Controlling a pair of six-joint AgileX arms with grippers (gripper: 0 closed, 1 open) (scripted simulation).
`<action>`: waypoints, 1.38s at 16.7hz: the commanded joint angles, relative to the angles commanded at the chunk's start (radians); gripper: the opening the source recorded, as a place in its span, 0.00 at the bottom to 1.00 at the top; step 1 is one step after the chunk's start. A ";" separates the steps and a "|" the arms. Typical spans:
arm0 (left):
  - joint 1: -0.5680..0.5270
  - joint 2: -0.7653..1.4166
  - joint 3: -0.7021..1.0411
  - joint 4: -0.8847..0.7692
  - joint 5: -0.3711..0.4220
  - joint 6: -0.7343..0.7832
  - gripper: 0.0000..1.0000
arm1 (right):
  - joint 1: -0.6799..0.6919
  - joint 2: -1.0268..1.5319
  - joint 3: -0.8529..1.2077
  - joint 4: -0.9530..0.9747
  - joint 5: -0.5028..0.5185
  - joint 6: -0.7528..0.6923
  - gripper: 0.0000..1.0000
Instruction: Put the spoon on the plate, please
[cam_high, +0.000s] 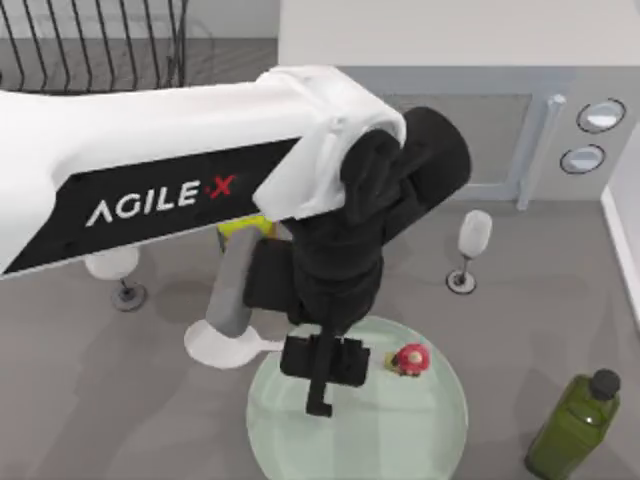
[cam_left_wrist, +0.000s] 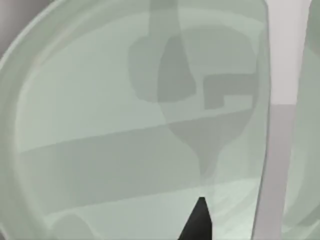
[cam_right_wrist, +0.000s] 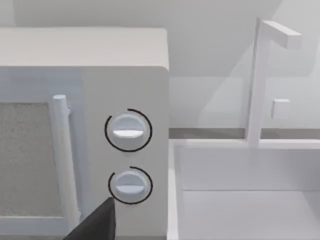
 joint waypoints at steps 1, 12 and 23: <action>-0.019 0.013 -0.001 0.005 0.001 -0.058 0.00 | 0.000 0.000 0.000 0.000 0.000 0.000 1.00; -0.064 0.040 -0.004 0.016 0.004 -0.190 0.00 | 0.000 0.000 0.000 0.000 0.000 0.000 1.00; -0.078 0.037 0.057 0.185 -0.063 -0.200 0.00 | 0.000 0.000 0.000 0.000 0.000 0.000 1.00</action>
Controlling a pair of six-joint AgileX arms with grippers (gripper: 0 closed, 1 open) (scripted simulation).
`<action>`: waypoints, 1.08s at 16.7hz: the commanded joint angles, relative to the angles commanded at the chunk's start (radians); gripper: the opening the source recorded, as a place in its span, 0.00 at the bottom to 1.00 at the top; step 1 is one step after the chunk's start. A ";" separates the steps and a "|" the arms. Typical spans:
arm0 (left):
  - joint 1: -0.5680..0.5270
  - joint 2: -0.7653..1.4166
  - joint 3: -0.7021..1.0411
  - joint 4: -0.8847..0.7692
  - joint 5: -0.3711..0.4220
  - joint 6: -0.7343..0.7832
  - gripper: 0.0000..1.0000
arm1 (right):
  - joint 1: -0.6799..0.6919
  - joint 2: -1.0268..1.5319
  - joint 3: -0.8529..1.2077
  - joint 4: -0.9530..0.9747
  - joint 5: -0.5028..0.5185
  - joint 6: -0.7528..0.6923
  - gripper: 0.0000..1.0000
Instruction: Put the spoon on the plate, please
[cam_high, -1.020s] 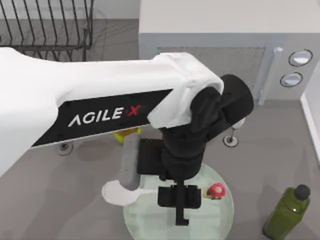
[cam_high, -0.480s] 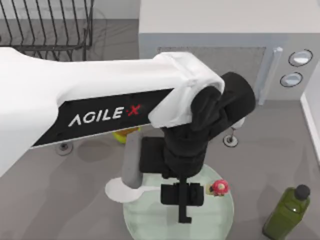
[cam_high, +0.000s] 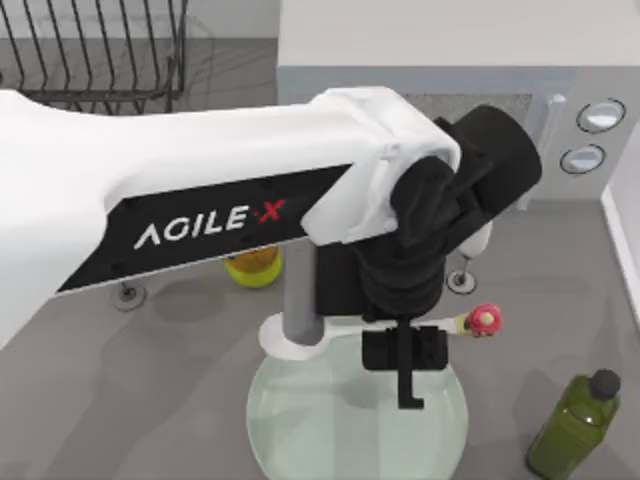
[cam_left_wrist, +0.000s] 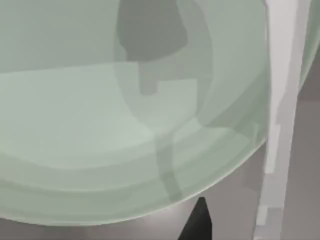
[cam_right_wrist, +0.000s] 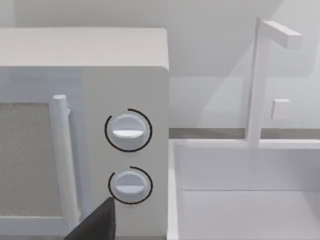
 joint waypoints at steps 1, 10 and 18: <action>0.001 -0.002 0.003 0.018 -0.005 0.000 0.00 | 0.000 0.000 0.000 0.000 0.000 0.000 1.00; 0.015 -0.013 -0.040 0.068 0.008 0.005 0.00 | 0.000 0.000 0.000 0.000 0.000 0.000 1.00; 0.011 0.045 -0.150 -0.003 0.061 0.009 0.00 | 0.000 0.000 0.000 0.000 0.000 0.000 1.00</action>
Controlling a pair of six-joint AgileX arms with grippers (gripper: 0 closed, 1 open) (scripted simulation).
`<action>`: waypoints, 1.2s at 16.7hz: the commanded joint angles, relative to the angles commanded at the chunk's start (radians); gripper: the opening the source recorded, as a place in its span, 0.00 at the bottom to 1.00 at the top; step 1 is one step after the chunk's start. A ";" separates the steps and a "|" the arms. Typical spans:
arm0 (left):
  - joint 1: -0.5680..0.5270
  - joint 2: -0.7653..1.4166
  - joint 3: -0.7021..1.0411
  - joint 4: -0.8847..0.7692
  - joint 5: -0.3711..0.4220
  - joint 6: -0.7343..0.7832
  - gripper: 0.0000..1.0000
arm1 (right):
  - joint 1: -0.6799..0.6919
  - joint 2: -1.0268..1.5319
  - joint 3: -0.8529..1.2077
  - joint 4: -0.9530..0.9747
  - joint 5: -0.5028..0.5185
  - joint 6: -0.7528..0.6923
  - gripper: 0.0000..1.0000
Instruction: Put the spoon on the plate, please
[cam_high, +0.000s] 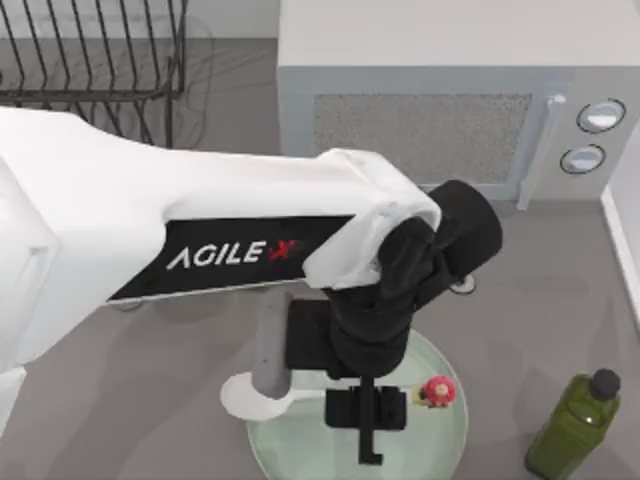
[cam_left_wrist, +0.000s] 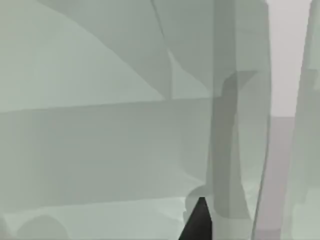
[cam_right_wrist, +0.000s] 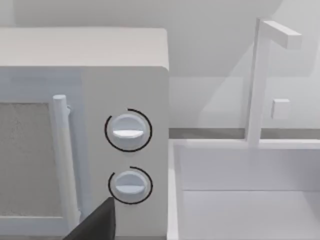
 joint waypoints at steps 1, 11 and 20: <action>0.000 0.011 -0.012 -0.002 0.005 0.000 0.00 | 0.000 0.000 0.000 0.000 0.000 0.000 1.00; -0.001 0.017 -0.018 -0.003 0.007 0.000 0.38 | 0.000 0.000 0.000 0.000 0.000 0.000 1.00; -0.001 0.017 -0.018 -0.003 0.007 0.000 1.00 | 0.000 0.000 0.000 0.000 0.000 0.000 1.00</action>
